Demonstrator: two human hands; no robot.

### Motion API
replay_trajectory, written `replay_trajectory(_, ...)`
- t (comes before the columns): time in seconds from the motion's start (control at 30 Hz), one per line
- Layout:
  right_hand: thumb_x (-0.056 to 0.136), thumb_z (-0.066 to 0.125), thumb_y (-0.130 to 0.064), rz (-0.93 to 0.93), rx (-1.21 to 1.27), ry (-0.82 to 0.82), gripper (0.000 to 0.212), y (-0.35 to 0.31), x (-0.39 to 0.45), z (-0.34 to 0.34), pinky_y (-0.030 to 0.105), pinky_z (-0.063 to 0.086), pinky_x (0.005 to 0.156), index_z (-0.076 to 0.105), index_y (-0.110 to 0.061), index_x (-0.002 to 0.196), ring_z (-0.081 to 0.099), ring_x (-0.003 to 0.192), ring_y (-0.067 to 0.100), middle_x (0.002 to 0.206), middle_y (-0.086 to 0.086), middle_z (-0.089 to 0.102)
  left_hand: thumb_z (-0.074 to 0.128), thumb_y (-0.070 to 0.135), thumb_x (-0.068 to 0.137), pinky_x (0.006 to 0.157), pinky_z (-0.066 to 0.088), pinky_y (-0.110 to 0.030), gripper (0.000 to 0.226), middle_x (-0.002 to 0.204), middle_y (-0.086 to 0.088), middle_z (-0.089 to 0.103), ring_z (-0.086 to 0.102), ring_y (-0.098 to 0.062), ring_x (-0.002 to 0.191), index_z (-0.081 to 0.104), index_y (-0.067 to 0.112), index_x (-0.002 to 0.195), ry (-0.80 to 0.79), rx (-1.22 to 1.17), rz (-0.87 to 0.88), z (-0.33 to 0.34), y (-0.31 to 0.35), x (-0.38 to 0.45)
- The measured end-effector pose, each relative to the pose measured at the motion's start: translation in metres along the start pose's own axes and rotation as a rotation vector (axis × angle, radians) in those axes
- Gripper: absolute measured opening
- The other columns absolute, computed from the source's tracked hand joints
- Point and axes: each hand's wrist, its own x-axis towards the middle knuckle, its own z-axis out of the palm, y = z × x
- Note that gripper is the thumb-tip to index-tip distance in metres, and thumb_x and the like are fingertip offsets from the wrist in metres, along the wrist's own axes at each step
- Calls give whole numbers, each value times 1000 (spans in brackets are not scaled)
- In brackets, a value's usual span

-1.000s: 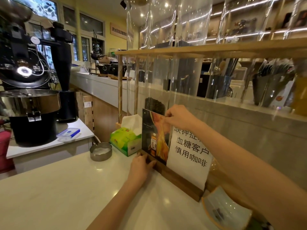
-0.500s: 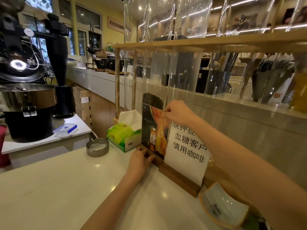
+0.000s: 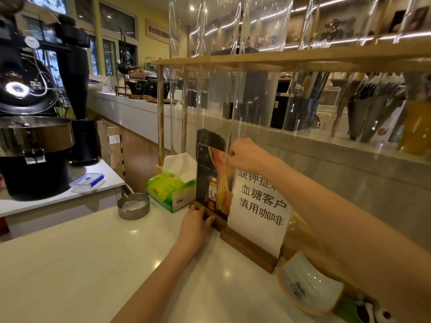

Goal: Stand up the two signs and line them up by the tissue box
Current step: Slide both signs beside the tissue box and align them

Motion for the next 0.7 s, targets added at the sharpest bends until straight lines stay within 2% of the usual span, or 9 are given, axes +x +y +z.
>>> replay_trajectory(0.07,92,47,-22,0,-26,-9,39,-2,-4,-5,20,32,45,43,-14,55,42,47,11,55,-1,44,47,31,92,72,34,-21,31,97,-2,41,41,-11,82,61,7,103,-13,24,5,0,1,-1)
replay_trajectory(0.13,91,49,-31,-8,-24,-10,39,-1,-13,-10,23,39,47,51,-11,59,46,49,13,57,1,49,44,29,94,73,34,-22,30,96,-2,42,41,-12,83,62,7,101,-26,24,6,0,2,-1)
replay_trajectory(0.2,90,51,-33,-24,-1,-2,38,3,-25,-16,36,55,65,62,2,80,61,66,24,75,11,65,41,26,95,74,35,-23,29,97,-5,49,44,-13,83,63,7,99,-54,21,13,0,6,-4)
replay_trajectory(0.23,89,53,-33,-22,6,9,40,6,-30,-19,43,56,76,63,6,91,66,77,31,88,17,69,40,24,95,74,36,-23,29,98,-6,52,47,-14,83,64,8,100,-78,25,23,-2,8,-7)
replay_trajectory(0.27,88,54,-32,-16,10,18,40,11,-36,-22,44,56,81,63,6,97,66,85,34,97,21,69,40,24,95,75,38,-24,30,100,-7,56,52,-16,86,65,10,101,-104,25,43,-2,10,-11)
replay_trajectory(0.4,85,59,-28,-9,8,16,29,24,-59,-27,28,55,70,65,-4,102,64,77,18,99,12,71,44,22,93,90,46,-29,28,111,-3,67,60,-19,104,65,17,111,-153,-32,151,-4,22,-39)
replay_trajectory(0.53,84,62,-18,-4,34,66,25,25,-74,-24,36,59,75,66,-4,104,68,85,21,102,13,71,45,20,91,91,45,-29,26,115,-5,63,56,-19,108,65,14,108,-154,69,270,1,38,-57)
replay_trajectory(0.7,83,63,-15,0,48,118,23,25,-75,-22,39,58,77,68,-2,102,69,87,24,100,15,72,44,21,92,88,48,-33,28,116,-7,62,55,-22,109,63,13,110,-134,281,272,3,44,-58)
